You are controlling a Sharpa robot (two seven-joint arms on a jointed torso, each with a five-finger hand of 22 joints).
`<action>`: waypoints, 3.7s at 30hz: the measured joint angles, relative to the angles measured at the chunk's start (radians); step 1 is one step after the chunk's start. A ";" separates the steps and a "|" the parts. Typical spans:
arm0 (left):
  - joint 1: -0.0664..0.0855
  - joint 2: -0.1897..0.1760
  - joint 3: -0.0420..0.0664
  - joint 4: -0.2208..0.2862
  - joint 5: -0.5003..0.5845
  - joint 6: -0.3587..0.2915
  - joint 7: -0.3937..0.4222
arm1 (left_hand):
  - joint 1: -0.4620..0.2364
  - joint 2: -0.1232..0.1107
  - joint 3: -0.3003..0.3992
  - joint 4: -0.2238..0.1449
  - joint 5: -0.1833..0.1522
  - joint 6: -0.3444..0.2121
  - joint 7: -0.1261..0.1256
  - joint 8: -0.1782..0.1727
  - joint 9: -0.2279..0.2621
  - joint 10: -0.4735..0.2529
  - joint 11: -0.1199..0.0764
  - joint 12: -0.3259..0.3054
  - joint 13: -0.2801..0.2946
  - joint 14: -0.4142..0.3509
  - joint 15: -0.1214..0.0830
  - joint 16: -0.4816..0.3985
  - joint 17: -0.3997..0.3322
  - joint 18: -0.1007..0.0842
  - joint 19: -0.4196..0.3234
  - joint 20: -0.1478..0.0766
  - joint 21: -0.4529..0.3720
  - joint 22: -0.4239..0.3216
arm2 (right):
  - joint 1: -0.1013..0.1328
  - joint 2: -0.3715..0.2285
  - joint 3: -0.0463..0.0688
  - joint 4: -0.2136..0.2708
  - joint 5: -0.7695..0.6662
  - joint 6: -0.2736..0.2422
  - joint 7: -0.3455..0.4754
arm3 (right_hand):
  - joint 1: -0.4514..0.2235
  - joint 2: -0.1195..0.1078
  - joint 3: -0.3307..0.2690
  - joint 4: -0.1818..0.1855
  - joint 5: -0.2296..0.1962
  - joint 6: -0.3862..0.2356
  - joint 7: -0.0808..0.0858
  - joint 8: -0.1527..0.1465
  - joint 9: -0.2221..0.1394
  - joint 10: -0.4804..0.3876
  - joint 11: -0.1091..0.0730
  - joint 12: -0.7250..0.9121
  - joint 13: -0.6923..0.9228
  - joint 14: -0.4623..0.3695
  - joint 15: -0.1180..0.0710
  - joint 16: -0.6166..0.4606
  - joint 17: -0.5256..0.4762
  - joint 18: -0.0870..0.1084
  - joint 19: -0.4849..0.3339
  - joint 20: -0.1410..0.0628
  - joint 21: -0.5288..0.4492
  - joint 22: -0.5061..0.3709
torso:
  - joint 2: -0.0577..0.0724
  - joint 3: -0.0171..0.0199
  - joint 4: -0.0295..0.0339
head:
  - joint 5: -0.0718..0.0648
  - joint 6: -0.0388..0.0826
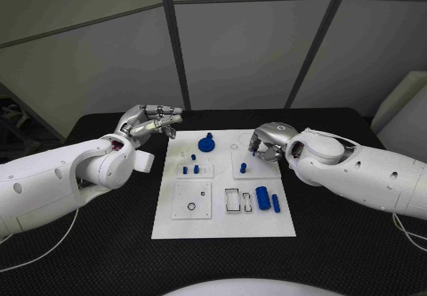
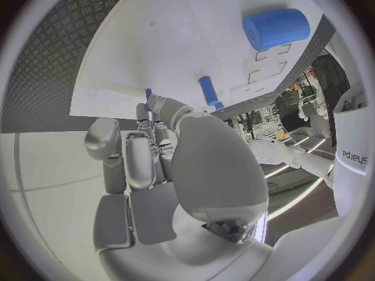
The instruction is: Assemble the parts on the task board
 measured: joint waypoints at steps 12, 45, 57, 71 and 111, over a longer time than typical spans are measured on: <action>0.000 0.000 0.000 -0.006 0.001 0.000 -0.001 | 0.000 0.000 -0.003 -0.003 0.000 -0.002 0.002 0.000 -0.001 -0.006 0.003 0.000 0.000 0.000 0.000 0.000 -0.001 0.000 -0.004 0.004 0.000 0.000 | 0.001 -0.063 0.002 0.112 -0.002 -0.065 -0.003 | 0.000 0.000 0.004 -0.004 0.006 0.000 0.000 0.000 0.000 0.000 0.000 -0.005 0.000 0.000 0.000 0.000 0.002 0.000 0.000 0.000 0.000 0.003 | 0.000 -0.0005 -0.0007 | 0.002 0.002; -0.001 0.023 0.000 -0.004 0.008 -0.001 -0.001 | 0.000 0.000 -0.003 -0.003 0.000 -0.007 0.007 0.000 -0.002 -0.016 0.005 0.000 0.000 -0.004 0.004 0.000 -0.003 0.000 -0.004 0.004 0.000 -0.001 | -0.094 0.103 0.002 0.206 0.104 -0.090 0.044 | 0.000 -0.001 0.010 -0.010 0.016 0.000 0.000 0.000 -0.001 0.000 0.000 -0.008 0.002 0.000 0.000 0.004 0.005 0.000 0.000 0.000 0.008 0.008 | 0.002 -0.0017 0.0005 | 0.065 -0.023; -0.001 0.027 0.000 -0.005 0.010 -0.001 -0.001 | 0.000 0.000 -0.003 -0.003 0.000 -0.007 0.007 0.000 -0.002 -0.016 0.005 0.000 0.000 -0.004 0.004 0.000 -0.003 0.000 -0.003 0.004 0.000 -0.001 | -0.111 0.138 0.001 0.177 0.111 -0.066 0.049 | -0.002 -0.002 0.010 -0.010 0.015 0.000 0.000 -0.004 -0.001 0.000 0.000 -0.008 0.002 0.000 0.000 0.004 0.005 0.000 0.000 0.000 0.008 0.008 | 0.001 -0.0013 0.0004 | 0.086 -0.037; -0.001 0.028 0.000 -0.005 0.012 0.000 -0.001 | 0.000 0.000 -0.003 -0.003 0.000 -0.007 0.007 0.000 -0.001 -0.016 0.005 0.000 0.000 -0.004 0.004 0.000 -0.004 0.000 -0.003 0.004 0.000 0.000 | -0.114 0.151 -0.015 0.162 0.112 -0.029 0.048 | -0.007 -0.007 0.010 -0.010 0.014 0.000 0.000 -0.004 0.000 0.000 0.000 -0.009 0.004 0.000 0.000 0.004 0.005 0.000 0.000 0.000 0.008 0.008 | 0.001 -0.0013 -0.0002 | 0.093 -0.045; 0.000 0.028 0.000 -0.006 0.013 0.000 -0.003 | 0.000 0.000 -0.003 -0.003 0.000 -0.007 0.007 0.000 -0.001 -0.015 0.005 0.000 -0.001 -0.004 0.004 0.000 -0.005 0.000 -0.003 0.004 0.000 -0.001 | -0.115 0.178 -0.024 0.139 0.086 0.030 0.036 | -0.064 -0.043 -0.014 0.014 0.037 -0.115 0.048 -0.035 -0.020 -0.130 0.024 -0.054 -0.027 0.000 0.036 0.008 -0.013 0.000 -0.037 0.037 -0.016 -0.032 | 0.000 -0.0016 0.0000 | 0.100 -0.052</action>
